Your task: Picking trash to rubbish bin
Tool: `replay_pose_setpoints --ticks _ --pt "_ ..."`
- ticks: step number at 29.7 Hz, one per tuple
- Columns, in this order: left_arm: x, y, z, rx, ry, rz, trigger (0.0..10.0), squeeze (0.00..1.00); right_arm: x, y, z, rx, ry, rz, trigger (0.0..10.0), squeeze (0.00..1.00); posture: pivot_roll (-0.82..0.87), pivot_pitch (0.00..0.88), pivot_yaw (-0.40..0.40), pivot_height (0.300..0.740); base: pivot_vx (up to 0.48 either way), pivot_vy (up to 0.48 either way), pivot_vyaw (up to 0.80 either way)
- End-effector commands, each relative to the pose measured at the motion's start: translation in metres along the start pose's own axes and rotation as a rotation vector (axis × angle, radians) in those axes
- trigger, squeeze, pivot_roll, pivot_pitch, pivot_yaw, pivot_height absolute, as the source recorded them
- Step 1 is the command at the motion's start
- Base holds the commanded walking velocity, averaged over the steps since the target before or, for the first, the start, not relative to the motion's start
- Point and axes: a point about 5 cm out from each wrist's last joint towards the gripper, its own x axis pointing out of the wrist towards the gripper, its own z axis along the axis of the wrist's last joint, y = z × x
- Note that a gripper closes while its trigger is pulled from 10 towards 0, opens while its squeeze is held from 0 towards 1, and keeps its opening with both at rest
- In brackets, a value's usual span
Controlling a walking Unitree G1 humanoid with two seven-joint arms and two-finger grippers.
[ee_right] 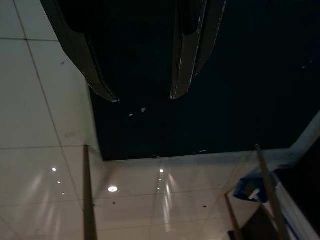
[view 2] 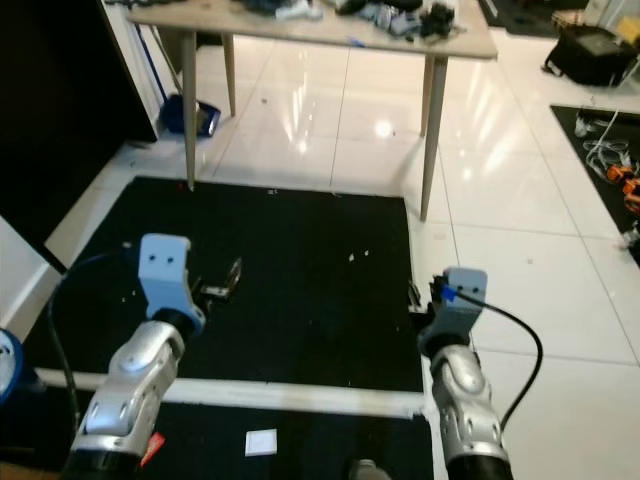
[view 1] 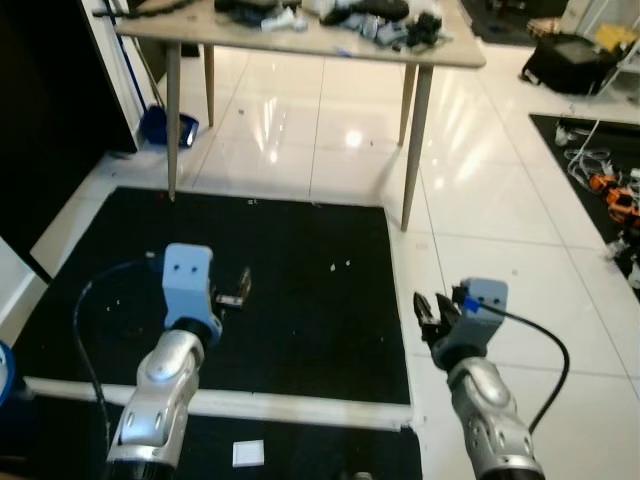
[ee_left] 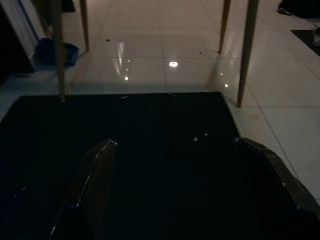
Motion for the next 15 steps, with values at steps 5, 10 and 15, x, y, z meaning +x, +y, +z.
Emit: replay_pose_setpoints --ticks 5,10,15 --pt "-0.0040 -0.0008 -0.0035 -0.015 0.005 0.001 10.0 0.00 0.0005 0.0021 -0.0014 -0.007 0.010 0.016 10.0 0.00 0.03 0.160 0.010 0.740 0.199 0.000 0.00" --pt "-0.0048 -0.0004 -0.0029 -0.006 -0.005 0.000 10.0 0.00 0.0014 0.0034 -0.0017 -0.009 0.012 0.024 10.0 0.00 0.03 0.156 0.009 0.740 0.305 0.000 0.00" --pt "-0.0041 0.0004 -0.0025 -0.007 -0.010 0.003 10.0 0.00 0.0019 0.0049 -0.0022 -0.007 0.012 0.027 10.0 0.00 0.03 0.147 0.009 0.740 0.345 0.000 0.00"
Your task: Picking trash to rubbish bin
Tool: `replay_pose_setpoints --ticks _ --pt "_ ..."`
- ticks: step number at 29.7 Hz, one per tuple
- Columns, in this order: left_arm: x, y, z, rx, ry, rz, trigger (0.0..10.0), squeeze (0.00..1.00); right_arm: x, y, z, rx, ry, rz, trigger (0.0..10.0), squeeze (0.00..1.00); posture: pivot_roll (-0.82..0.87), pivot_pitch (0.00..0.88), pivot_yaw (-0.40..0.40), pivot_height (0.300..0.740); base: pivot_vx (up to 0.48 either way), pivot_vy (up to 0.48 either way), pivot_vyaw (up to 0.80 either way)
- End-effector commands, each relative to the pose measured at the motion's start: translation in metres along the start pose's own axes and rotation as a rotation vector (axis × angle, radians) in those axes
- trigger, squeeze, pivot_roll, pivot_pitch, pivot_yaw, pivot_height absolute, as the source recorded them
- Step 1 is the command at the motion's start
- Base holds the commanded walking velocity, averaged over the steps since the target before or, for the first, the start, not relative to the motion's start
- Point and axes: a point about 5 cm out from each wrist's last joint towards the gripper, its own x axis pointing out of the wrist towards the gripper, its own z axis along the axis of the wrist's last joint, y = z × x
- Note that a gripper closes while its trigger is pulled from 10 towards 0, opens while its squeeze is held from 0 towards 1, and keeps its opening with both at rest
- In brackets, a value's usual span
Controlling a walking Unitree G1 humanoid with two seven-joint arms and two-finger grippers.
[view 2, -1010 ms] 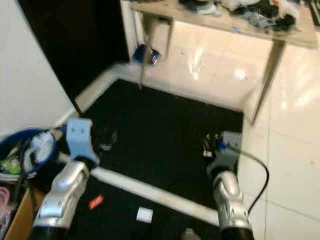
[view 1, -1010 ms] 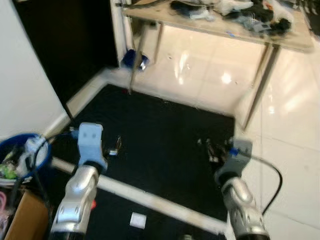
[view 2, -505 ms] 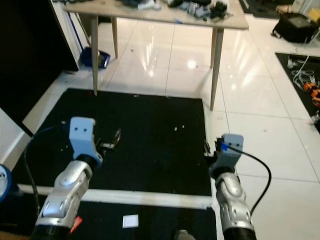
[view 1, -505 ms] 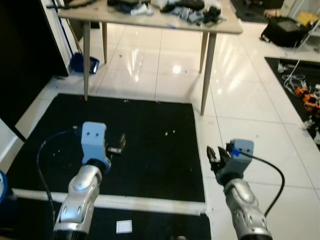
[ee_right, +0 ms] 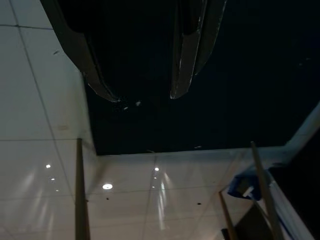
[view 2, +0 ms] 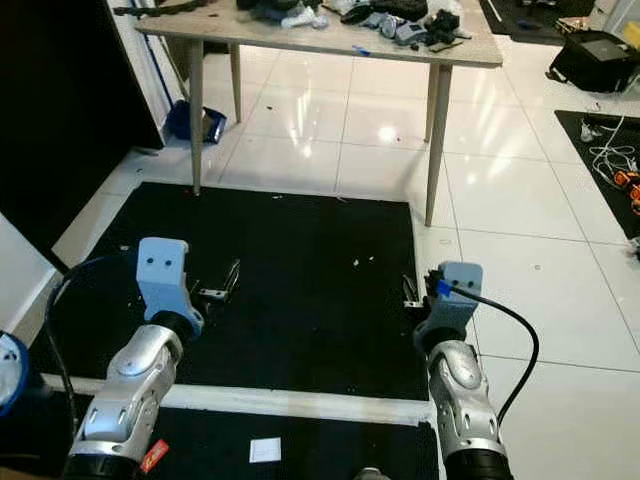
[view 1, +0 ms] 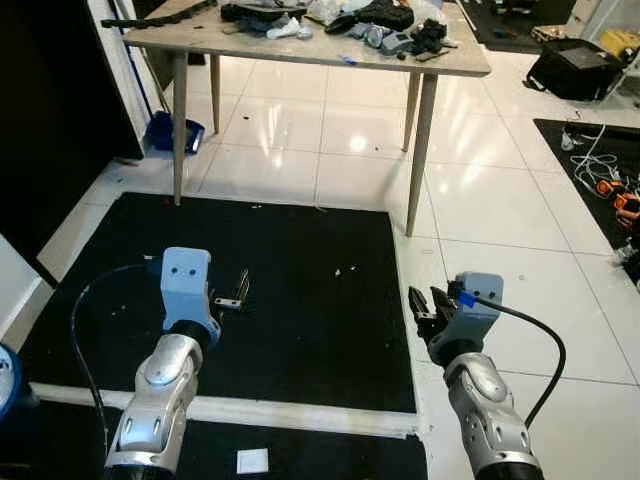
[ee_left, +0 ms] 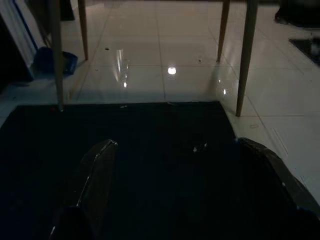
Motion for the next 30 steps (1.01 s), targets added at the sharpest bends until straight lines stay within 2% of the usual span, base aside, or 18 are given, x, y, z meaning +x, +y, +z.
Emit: replay_pose_setpoints --ticks 1,30 --pt "-0.0041 0.0049 -0.0049 -0.006 0.012 0.017 10.0 0.00 0.0001 0.0058 -0.0033 0.001 0.010 0.017 10.0 0.00 0.03 0.140 0.009 0.740 0.345 0.000 0.00" --pt "-0.0016 0.0049 -0.0032 -0.004 0.002 0.017 10.0 0.00 0.0024 0.0058 -0.0030 -0.030 0.010 0.024 10.0 0.00 0.03 0.133 0.004 0.740 0.347 0.000 0.00"
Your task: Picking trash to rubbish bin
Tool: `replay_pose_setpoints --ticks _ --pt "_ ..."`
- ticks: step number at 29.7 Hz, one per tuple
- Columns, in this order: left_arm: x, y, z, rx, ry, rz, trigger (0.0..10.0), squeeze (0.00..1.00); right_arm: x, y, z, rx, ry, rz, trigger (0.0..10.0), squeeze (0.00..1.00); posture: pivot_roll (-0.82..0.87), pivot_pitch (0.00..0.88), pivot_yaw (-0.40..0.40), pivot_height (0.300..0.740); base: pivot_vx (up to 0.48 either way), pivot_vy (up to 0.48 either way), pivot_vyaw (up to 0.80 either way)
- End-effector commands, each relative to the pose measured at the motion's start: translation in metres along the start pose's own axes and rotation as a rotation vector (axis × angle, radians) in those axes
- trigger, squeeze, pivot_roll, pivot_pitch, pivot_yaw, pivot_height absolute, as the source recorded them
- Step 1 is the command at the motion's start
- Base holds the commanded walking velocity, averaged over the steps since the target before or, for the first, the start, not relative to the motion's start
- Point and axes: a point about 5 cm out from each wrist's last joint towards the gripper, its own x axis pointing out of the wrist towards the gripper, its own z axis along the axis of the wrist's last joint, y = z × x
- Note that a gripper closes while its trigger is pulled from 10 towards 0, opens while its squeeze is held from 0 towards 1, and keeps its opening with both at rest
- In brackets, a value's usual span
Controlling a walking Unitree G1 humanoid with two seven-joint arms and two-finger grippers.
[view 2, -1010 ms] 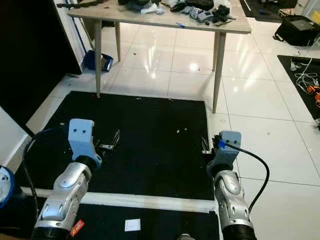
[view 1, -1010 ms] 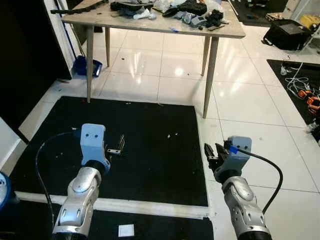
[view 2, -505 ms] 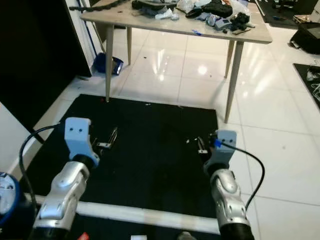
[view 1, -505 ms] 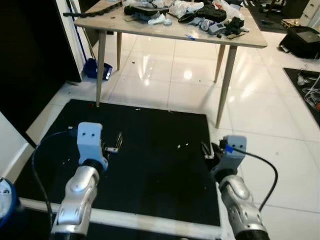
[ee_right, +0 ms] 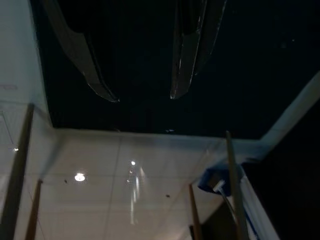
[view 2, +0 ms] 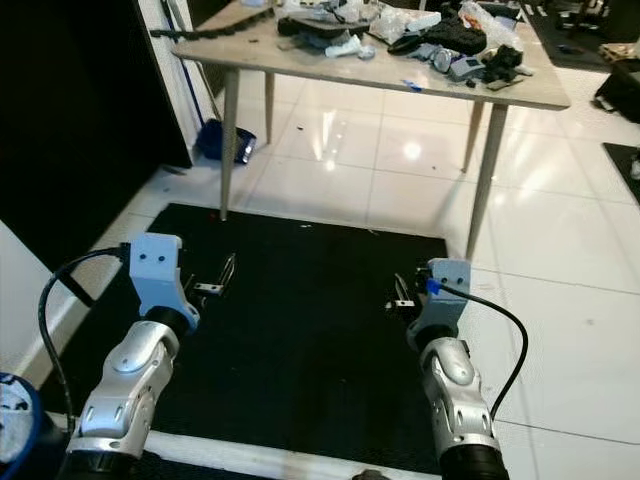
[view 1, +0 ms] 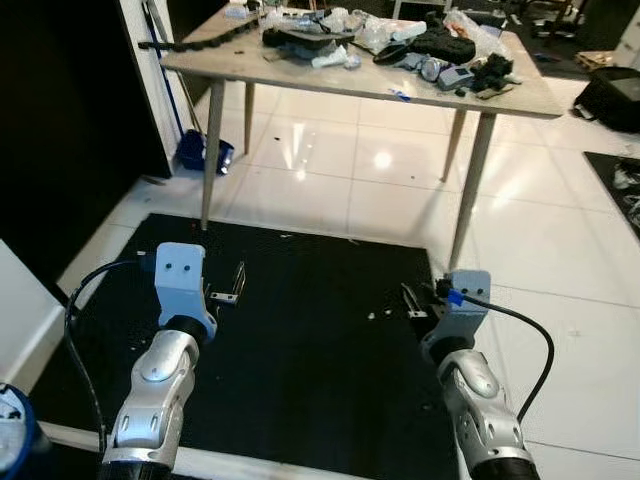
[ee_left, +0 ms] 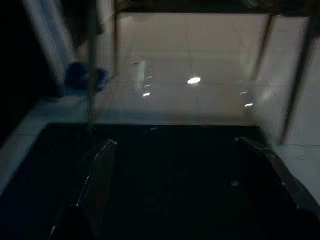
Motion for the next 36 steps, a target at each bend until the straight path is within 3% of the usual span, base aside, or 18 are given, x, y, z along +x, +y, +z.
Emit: replay_pose_setpoints --ticks 1,28,36 --pt "-0.0033 0.0028 -0.0066 -0.007 0.025 0.010 10.0 0.00 -0.0004 -0.0015 -0.0012 0.014 0.002 -0.013 10.0 0.00 0.03 0.138 0.003 0.740 0.345 0.000 0.00" --pt "-0.0042 0.0024 -0.0066 -0.007 0.025 0.011 10.0 0.00 -0.0001 -0.0030 -0.0010 0.028 0.008 -0.022 10.0 0.00 0.03 0.151 -0.005 0.740 0.340 0.000 0.00" --pt "-0.0040 0.0022 -0.0064 -0.006 0.025 0.010 10.0 0.00 0.0006 -0.0032 -0.0002 0.036 0.005 -0.026 10.0 0.00 0.03 0.153 -0.003 0.740 0.338 0.000 -0.75"
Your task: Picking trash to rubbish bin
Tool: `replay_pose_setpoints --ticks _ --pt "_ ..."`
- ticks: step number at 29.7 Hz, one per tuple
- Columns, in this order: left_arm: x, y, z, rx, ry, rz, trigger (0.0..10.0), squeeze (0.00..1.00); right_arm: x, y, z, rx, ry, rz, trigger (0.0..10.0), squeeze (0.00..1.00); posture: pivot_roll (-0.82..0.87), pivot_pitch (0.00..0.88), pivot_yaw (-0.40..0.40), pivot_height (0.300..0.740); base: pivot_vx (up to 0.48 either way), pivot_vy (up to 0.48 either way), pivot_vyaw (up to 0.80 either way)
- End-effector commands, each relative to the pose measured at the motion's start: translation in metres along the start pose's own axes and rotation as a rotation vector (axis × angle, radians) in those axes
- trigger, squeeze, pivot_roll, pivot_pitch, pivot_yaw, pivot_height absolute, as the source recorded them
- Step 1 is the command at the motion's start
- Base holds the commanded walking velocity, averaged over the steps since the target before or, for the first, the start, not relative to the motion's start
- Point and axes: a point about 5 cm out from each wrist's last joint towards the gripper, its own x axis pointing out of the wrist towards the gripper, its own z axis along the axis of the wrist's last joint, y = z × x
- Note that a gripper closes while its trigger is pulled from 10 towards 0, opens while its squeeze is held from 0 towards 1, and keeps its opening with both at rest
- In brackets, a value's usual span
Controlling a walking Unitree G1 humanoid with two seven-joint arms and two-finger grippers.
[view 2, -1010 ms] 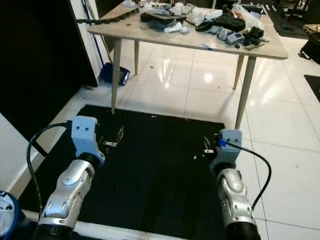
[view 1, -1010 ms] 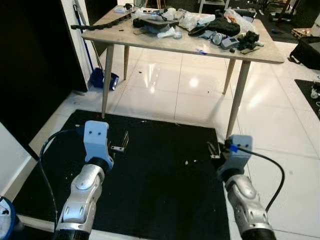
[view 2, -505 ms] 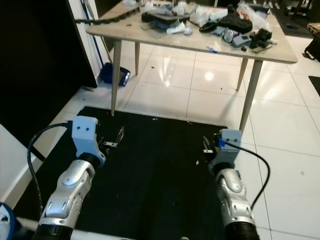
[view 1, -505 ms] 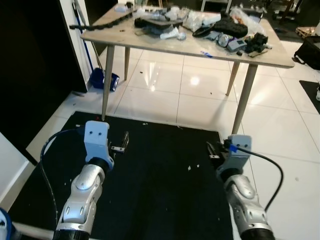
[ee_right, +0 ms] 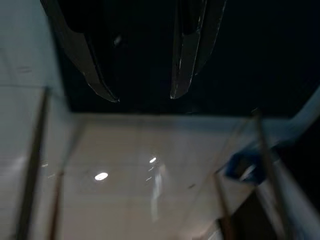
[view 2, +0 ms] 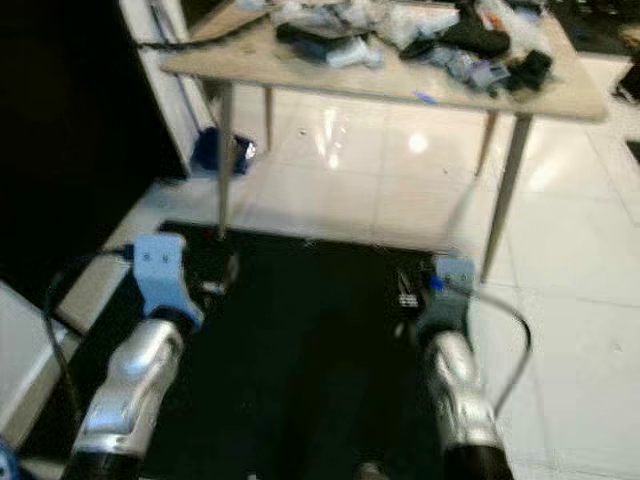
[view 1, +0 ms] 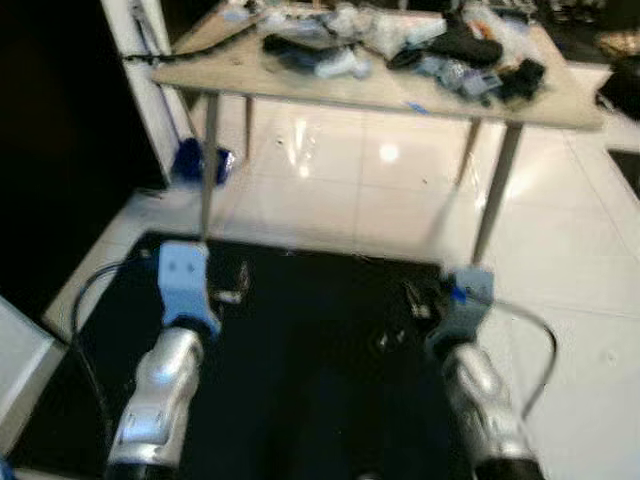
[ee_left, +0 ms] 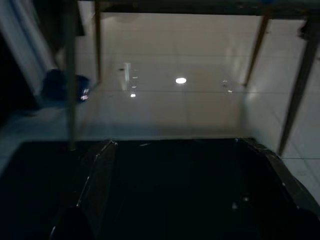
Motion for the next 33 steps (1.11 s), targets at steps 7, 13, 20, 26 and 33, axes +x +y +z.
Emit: replay_pose_setpoints --ticks 7,13,20,26,33 --pt "-0.0025 0.0030 -0.0054 0.000 0.023 0.008 10.0 0.00 -0.0032 0.0027 -0.0070 0.021 0.022 -0.002 10.0 0.00 0.02 0.154 -0.002 0.740 0.340 0.000 -0.07" --pt "-0.0020 0.0017 -0.0052 -0.003 0.021 0.007 10.0 0.00 -0.0031 0.0038 -0.0059 0.011 0.017 0.012 10.0 0.00 0.02 0.154 -0.005 0.740 0.339 0.000 0.00" --pt "-0.0029 0.0032 -0.0055 -0.002 0.021 0.011 10.0 0.00 -0.0028 0.0041 -0.0055 0.013 0.014 0.011 10.0 0.00 0.02 0.155 -0.009 0.740 0.336 0.000 0.00" --pt "-0.0044 0.0042 -0.0060 -0.001 0.024 0.016 10.0 0.00 -0.0025 0.0040 -0.0057 0.028 0.018 0.005 10.0 0.00 0.02 0.159 -0.012 0.740 0.337 0.000 -0.23" --pt "-0.0043 0.0033 -0.0062 -0.001 0.024 0.015 10.0 0.00 -0.0016 0.0033 -0.0040 0.019 0.011 0.012 10.0 0.00 0.02 0.153 -0.013 0.740 0.338 0.000 -0.46"
